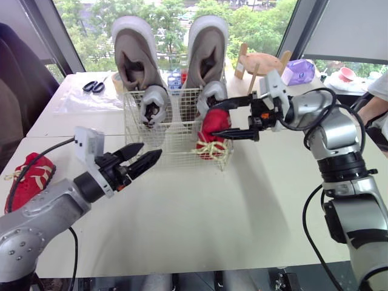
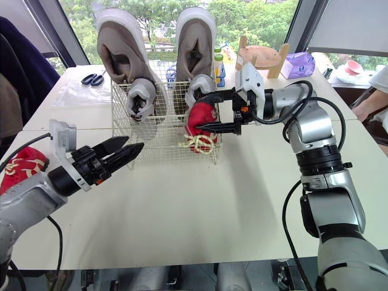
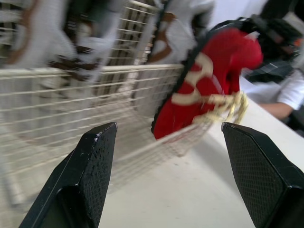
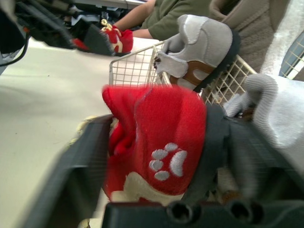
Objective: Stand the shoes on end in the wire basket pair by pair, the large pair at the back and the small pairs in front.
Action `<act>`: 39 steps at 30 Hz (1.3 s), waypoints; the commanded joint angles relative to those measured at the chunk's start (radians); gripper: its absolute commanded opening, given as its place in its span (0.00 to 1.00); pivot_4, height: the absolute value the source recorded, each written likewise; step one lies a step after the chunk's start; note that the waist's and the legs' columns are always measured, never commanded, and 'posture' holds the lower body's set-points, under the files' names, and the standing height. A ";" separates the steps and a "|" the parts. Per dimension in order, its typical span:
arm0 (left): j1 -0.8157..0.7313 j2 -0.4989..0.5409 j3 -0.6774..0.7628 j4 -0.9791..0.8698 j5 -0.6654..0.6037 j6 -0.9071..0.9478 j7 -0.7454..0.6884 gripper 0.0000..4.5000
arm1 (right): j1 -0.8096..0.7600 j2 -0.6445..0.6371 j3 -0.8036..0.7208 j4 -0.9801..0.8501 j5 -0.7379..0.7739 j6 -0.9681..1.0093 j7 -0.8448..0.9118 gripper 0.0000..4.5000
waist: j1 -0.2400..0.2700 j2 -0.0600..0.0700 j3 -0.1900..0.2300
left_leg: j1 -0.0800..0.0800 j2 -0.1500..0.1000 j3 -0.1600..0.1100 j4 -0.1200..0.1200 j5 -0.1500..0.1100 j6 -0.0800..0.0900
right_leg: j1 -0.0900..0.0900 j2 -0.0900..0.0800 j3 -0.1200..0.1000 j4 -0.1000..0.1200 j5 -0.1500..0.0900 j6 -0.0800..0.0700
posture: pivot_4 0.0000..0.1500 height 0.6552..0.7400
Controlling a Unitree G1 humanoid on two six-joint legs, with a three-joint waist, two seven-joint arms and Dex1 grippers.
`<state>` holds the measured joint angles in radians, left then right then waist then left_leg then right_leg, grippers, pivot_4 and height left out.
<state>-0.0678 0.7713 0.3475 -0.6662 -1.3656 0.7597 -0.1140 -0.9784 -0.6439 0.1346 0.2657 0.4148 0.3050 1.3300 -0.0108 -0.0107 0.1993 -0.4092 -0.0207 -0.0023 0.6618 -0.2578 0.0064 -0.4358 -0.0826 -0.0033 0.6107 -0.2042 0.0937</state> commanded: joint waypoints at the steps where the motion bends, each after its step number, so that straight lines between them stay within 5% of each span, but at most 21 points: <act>1: -0.021 0.101 0.084 0.039 0.019 0.049 0.110 0.81 | -0.050 -0.039 -0.083 -0.096 0.071 0.104 -0.002 0.99 | 0.000 0.000 0.000 | 0.000 0.000 0.000 0.000 0.000 0.000 | 0.000 0.000 0.000 0.000 0.000 0.000 | 1.00 1.00; 5: -0.069 0.202 0.225 0.257 -0.130 0.113 0.156 0.81 | -0.109 -0.079 -0.172 -0.172 0.209 0.296 -0.011 0.99 | 0.000 0.000 0.001 | -0.001 0.000 -0.001 0.000 0.000 0.000 | -0.002 0.000 0.000 0.002 0.000 0.000 | 1.00 1.00; 7: -0.102 0.246 0.224 0.383 -0.061 0.152 0.243 0.81 | -0.135 -0.088 -0.214 -0.215 0.309 0.407 -0.014 0.99 | 0.000 0.000 0.001 | -0.001 0.000 -0.001 -0.001 0.000 0.000 | -0.003 0.000 -0.001 0.002 0.000 0.000 | 1.00 1.00; 10: -0.129 0.313 0.191 0.533 -0.009 0.273 0.372 0.99 | -0.123 -0.120 -0.232 -0.328 0.437 0.558 0.009 1.00 | -0.002 0.000 0.001 | 0.000 0.000 -0.001 -0.002 0.000 0.000 | -0.002 0.000 -0.001 0.002 0.000 0.000 | 1.00 1.00; 17: -0.260 0.377 0.130 0.709 -0.042 0.560 0.547 0.99 | 0.013 -0.195 -0.146 -0.577 0.456 0.585 0.058 1.00 | 0.001 -0.003 0.000 | -0.001 0.000 -0.001 -0.002 0.000 -0.001 | -0.002 -0.002 -0.001 0.002 0.001 0.002 | 1.00 1.00; 31: -0.583 0.422 -0.095 0.935 0.414 0.640 0.249 0.99 | 0.095 -0.192 -0.132 -0.599 0.416 0.563 -0.043 1.00 | -0.001 -0.003 0.000 | -0.001 -0.002 0.001 -0.003 0.000 -0.003 | -0.005 -0.006 -0.001 0.002 0.001 0.001 | 1.00 1.00; 39: -0.710 0.376 -0.252 1.326 0.714 0.488 -0.026 0.94 | 0.128 -0.189 -0.153 -0.632 0.432 0.578 -0.132 1.00 | 0.000 -0.004 0.000 | -0.001 -0.002 0.001 -0.005 0.000 -0.004 | -0.006 -0.005 -0.001 0.003 0.003 0.004 | 1.00 1.00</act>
<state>-0.7616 1.1467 0.1140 0.5975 -0.7165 1.2783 -0.0863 -0.8421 -0.8273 0.0234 -0.3345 0.8288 0.8847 1.2132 -0.0110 -0.0147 0.1990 -0.4106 -0.0226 -0.0011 0.6569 -0.2577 0.0024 -0.4419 -0.0873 -0.0048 0.6132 -0.2016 0.0981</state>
